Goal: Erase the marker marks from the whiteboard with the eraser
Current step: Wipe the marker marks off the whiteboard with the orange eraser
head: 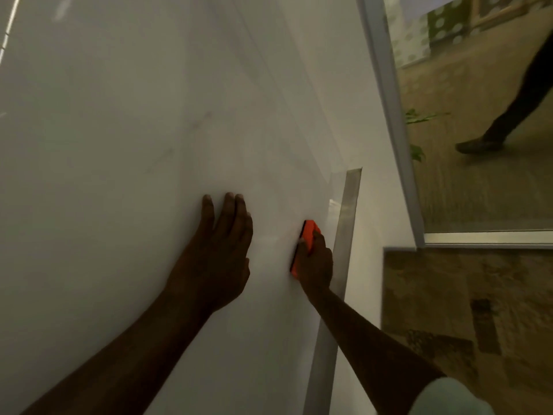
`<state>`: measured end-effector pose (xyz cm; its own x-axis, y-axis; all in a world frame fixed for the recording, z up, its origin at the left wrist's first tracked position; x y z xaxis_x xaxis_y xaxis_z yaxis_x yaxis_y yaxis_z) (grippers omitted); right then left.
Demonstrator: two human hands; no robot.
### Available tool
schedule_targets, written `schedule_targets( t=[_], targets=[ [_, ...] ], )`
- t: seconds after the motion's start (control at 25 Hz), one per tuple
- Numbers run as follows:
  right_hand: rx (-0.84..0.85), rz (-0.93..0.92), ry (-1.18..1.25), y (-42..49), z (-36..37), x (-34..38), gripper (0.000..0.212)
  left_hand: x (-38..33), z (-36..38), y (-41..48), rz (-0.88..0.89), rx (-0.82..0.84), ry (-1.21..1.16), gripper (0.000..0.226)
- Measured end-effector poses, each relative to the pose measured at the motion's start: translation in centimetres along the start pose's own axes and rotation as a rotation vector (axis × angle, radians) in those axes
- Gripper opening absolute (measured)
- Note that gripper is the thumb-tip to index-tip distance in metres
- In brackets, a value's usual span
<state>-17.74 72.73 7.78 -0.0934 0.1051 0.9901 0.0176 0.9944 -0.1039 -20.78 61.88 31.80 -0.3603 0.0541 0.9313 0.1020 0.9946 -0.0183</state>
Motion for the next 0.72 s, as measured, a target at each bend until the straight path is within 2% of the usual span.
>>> schedule_targets(
  t=[0.04,0.12,0.2,0.24,0.36,0.4,0.48,0.6,0.68,0.72],
  targets=[
    [0.005,-0.015,0.013,-1.2,0.0,1.4,0.060,0.1,-0.3,0.0,-0.002,0.003,0.000,0.076],
    [0.016,-0.222,0.059,-5.2,-0.4,3.5,0.060,0.4,-0.7,0.0,0.005,-0.001,-0.051,0.072],
    [0.057,-0.305,0.056,-7.6,-0.5,1.7,0.063,0.5,-1.1,-0.9,0.036,-0.026,-0.111,0.068],
    [0.052,-0.278,0.033,-7.1,-0.6,0.5,0.065,0.6,-1.2,-2.0,0.053,-0.043,-0.138,0.066],
    [0.061,0.184,-0.012,-5.1,-1.4,-1.7,0.061,0.4,-1.5,-7.1,0.074,-0.128,-0.212,0.059],
    [0.063,0.257,0.011,-6.1,-1.5,-0.6,0.056,0.4,-1.7,-9.0,0.070,-0.142,-0.227,0.058],
    [0.030,0.132,0.063,-11.4,-1.7,3.2,0.053,0.6,-2.5,-12.8,0.069,-0.151,-0.243,0.056],
    [0.097,-0.329,0.175,-24.9,-2.5,7.0,0.053,1.4,-3.5,-18.2,0.051,-0.145,-0.231,0.052],
    [0.143,-0.454,0.077,-29.0,-2.9,4.7,0.055,2.1,-3.9,-21.7,0.045,-0.162,-0.214,0.053],
    [0.121,-0.428,0.025,-28.7,-2.9,2.6,0.054,2.2,-4.2,-23.7,0.043,-0.170,-0.211,0.053]
  ],
)
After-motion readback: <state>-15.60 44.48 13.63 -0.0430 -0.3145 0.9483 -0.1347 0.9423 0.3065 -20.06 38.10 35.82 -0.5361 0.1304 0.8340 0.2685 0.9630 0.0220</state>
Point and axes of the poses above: each hand's wrist, its own y-axis towards the middle knuckle, its own z-axis out of the palm, x = y × z, the point moved 3 cm from there along y, towards the middle knuckle
